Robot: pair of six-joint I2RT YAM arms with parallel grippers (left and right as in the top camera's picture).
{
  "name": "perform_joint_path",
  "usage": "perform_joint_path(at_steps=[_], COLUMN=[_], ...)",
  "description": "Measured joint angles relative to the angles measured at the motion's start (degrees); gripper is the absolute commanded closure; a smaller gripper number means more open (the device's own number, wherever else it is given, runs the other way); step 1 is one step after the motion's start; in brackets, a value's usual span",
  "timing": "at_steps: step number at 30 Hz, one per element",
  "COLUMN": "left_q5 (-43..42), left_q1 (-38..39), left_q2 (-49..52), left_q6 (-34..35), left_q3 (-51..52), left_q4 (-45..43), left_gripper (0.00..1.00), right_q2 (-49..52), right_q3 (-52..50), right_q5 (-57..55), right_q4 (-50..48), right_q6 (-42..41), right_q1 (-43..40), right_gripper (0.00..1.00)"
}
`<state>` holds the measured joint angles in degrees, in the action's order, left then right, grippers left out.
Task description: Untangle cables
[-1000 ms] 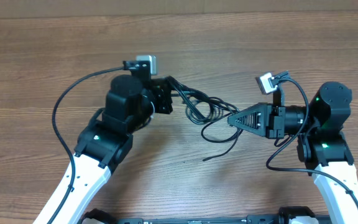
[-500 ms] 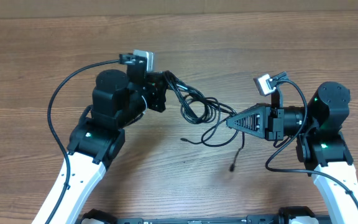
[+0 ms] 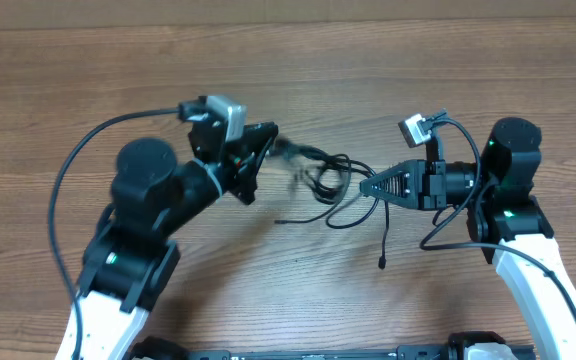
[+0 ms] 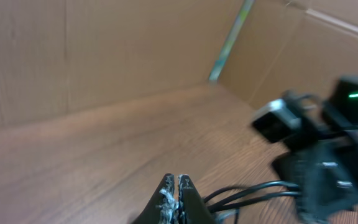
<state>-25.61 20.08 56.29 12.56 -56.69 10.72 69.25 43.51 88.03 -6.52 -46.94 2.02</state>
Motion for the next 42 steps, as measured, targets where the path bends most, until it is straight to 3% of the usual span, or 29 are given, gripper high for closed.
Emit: perform_joint_path(at_steps=[2, 3, 5, 9, 11, 12, 14, 15, 23, 31, 36, 42], left_q5=[-0.37, -0.39, -0.39, -0.39, -0.37, -0.37, -0.35, -0.35, -0.59, -5.88, -6.99, -7.19], left_q1=[0.00, 0.00, 0.00, 0.00, 0.00, 0.00, 0.00, 0.00, 0.00, 0.00, 0.00, 0.00], left_q2=[-2.14, -2.84, -4.17, -5.60, -5.79, -5.81, -5.77, -5.75, -2.93, -1.73, -1.73, -1.73], left_q6=[-0.87, -1.11, -1.60, -2.25, -2.27, -2.32, -2.34, -2.32, -2.25, -4.28, -5.49, -6.47], left_q3=[0.00, 0.00, 0.00, 0.00, -0.02, -0.02, -0.02, -0.02, -0.02, -0.02, -0.02, -0.02], left_q4=[0.02, 0.11, 0.20, 1.14, 3.58, 4.90, 8.02, 9.60, 22.69, 26.01, 28.30, 28.79], left_gripper=[0.96, 0.96, 0.96, 0.96, 0.96, 0.96, 0.96, 0.96, 0.96, 0.90, 0.85, 0.74], right_q2=[0.76, 0.96, 1.11, 1.11, 1.11, 1.11, 1.11, 1.11, 1.11, 1.11, 0.96, -4.02], right_q3=[0.00, 0.00, 0.00, 0.00, 0.00, 0.00, 0.02, 0.02, 0.02, 0.11, 0.68, 9.14], right_q5=[-0.02, 0.00, 0.00, 0.00, 0.00, 0.00, 0.00, -0.02, -2.67, -17.77, -30.77, -51.82], right_q4=[0.09, 0.13, 0.04, 0.07, 0.09, 0.09, 0.04, 0.07, 1.29, 15.76, 30.10, 57.70], right_q6=[0.37, 0.44, 0.81, 1.18, 1.20, 1.25, 1.51, 1.60, 1.99, 2.91, 6.97, 17.11], right_q1=[0.00, 0.00, 0.00, 0.00, 0.00, 0.00, 0.00, 0.00, 0.00, 0.00, -0.63, -4.48], right_gripper=[0.53, 0.53, 0.63, 0.62, 0.47, 0.26, 0.05, 0.00, 0.00, 0.00, 0.00, 0.00])
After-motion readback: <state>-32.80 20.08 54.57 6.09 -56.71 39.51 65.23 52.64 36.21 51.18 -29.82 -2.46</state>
